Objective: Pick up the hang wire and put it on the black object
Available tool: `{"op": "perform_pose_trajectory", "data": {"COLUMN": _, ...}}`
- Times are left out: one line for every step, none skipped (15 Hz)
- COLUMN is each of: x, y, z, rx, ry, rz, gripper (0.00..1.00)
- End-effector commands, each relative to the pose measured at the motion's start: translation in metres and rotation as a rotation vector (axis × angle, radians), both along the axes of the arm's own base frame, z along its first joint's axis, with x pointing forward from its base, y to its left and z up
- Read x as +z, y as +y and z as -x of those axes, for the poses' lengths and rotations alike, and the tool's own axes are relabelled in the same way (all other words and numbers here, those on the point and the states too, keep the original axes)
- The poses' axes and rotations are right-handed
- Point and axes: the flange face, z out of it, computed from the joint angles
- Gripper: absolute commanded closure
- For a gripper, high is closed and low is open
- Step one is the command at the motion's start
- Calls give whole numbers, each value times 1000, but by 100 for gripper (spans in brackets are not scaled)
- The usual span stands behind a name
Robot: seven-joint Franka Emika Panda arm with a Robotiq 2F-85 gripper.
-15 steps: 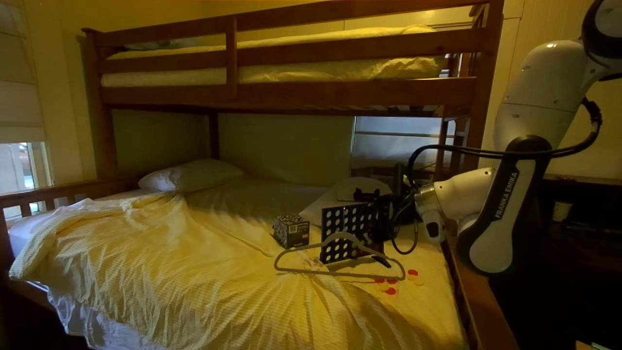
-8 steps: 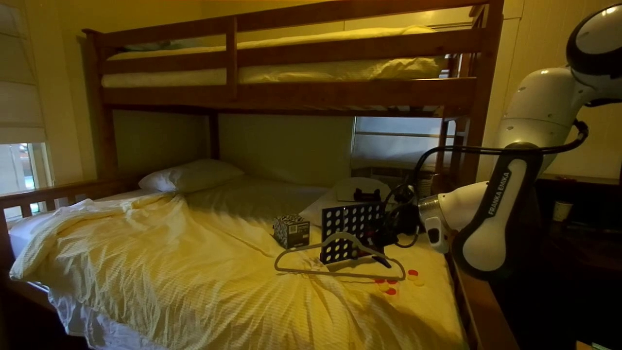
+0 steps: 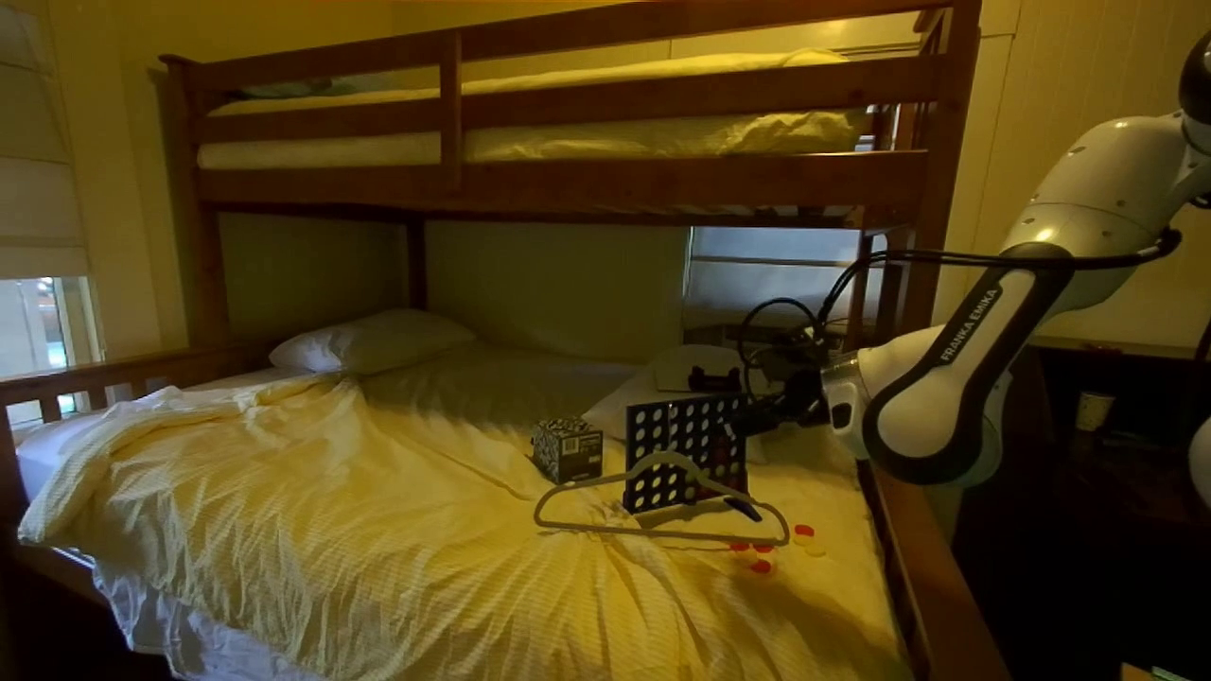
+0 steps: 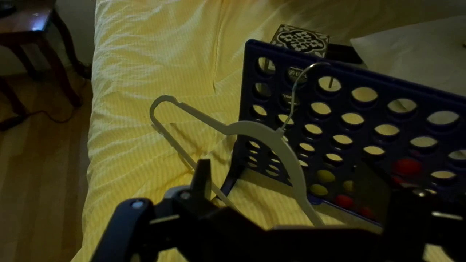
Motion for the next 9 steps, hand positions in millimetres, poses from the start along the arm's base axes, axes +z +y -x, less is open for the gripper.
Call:
{"op": "perform_pose_trajectory", "data": {"x": 13, "y": -3, "z": -3, "rx": -39, "ry": 25, "rz": -44, "gripper": 0}}
{"op": "perform_pose_trajectory", "data": {"x": 17, "y": -3, "z": -4, "rx": -39, "ry": 25, "rz": -49, "gripper": 0}}
{"op": "perform_pose_trajectory", "data": {"x": 20, "y": -3, "z": -5, "rx": -40, "ry": 28, "rz": -48, "gripper": 0}}
{"op": "perform_pose_trajectory", "data": {"x": 23, "y": -3, "z": -5, "rx": -28, "ry": 21, "rz": -43, "gripper": 0}}
{"op": "perform_pose_trajectory", "data": {"x": 18, "y": -3, "z": -4, "rx": -15, "ry": 8, "rz": -27, "gripper": 0}}
{"op": "perform_pose_trajectory", "data": {"x": 20, "y": -3, "z": -4, "rx": -14, "ry": 7, "rz": -28, "gripper": 0}}
{"op": "perform_pose_trajectory", "data": {"x": 21, "y": -4, "z": -4, "rx": -14, "ry": 7, "rz": -28, "gripper": 0}}
{"op": "perform_pose_trajectory", "data": {"x": 22, "y": -4, "z": -4, "rx": -14, "ry": 7, "rz": -28, "gripper": 0}}
{"op": "perform_pose_trajectory", "data": {"x": 22, "y": -4, "z": -4, "rx": -14, "ry": 8, "rz": -28, "gripper": 0}}
